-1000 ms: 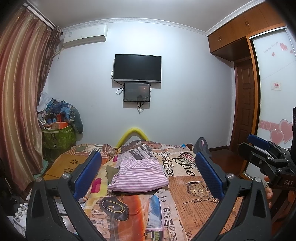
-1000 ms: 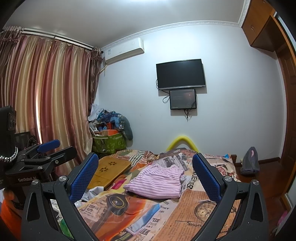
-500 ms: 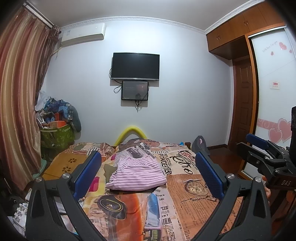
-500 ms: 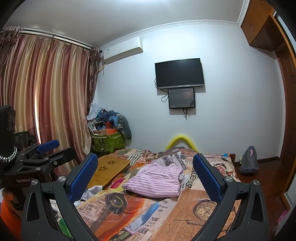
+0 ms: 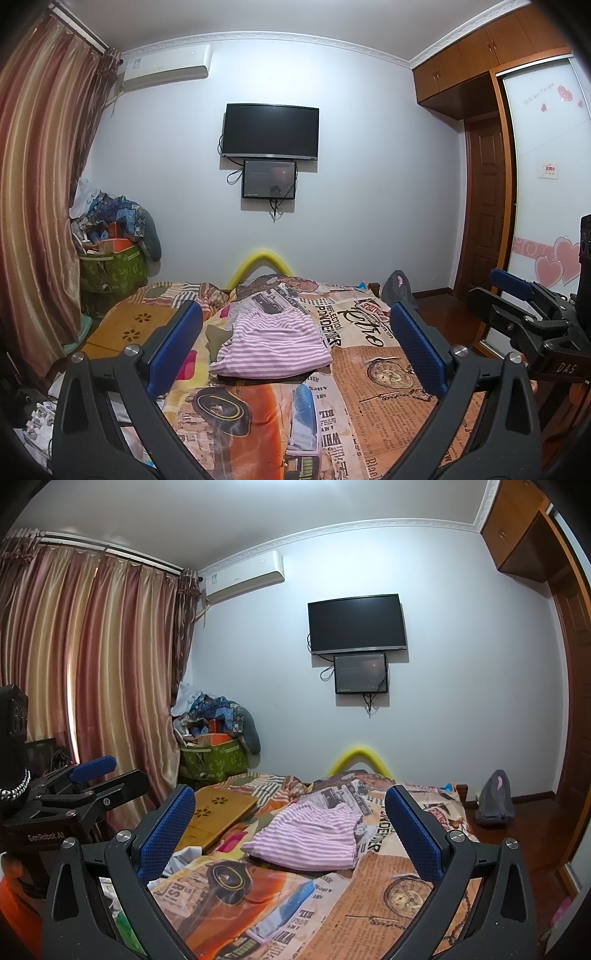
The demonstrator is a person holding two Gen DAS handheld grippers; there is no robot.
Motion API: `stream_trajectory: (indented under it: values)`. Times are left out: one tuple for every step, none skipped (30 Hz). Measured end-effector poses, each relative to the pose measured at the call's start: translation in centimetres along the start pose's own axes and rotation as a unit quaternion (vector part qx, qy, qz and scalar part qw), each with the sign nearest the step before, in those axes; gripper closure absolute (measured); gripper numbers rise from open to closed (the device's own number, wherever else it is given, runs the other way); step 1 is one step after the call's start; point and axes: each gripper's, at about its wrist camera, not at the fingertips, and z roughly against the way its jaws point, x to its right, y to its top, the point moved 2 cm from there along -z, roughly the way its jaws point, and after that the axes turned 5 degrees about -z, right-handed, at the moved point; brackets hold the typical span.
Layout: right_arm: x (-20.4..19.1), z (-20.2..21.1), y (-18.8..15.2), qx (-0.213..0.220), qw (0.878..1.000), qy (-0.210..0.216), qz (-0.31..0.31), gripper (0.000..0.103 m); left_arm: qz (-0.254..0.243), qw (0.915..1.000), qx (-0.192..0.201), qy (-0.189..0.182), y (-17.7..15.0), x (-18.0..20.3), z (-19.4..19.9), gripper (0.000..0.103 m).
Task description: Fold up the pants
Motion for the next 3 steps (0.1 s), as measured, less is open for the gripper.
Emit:
stream_trajectory:
  values:
    - [0.00, 0.01, 0.01, 0.000, 1.000, 0.000, 0.000, 0.001, 0.000, 1.0000, -0.001, 0.000, 0.00, 0.00, -0.01, 0.001]
    - [0.00, -0.01, 0.00, 0.000, 1.000, 0.000, 0.000, 0.001, 0.001, 1.0000, -0.001, 0.001, 0.00, -0.01, -0.01, 0.001]
    - [0.00, 0.00, 0.01, 0.000, 1.000, 0.000, 0.000, 0.001, 0.001, 1.0000, -0.002, 0.001, -0.02, -0.02, -0.05, 0.001]
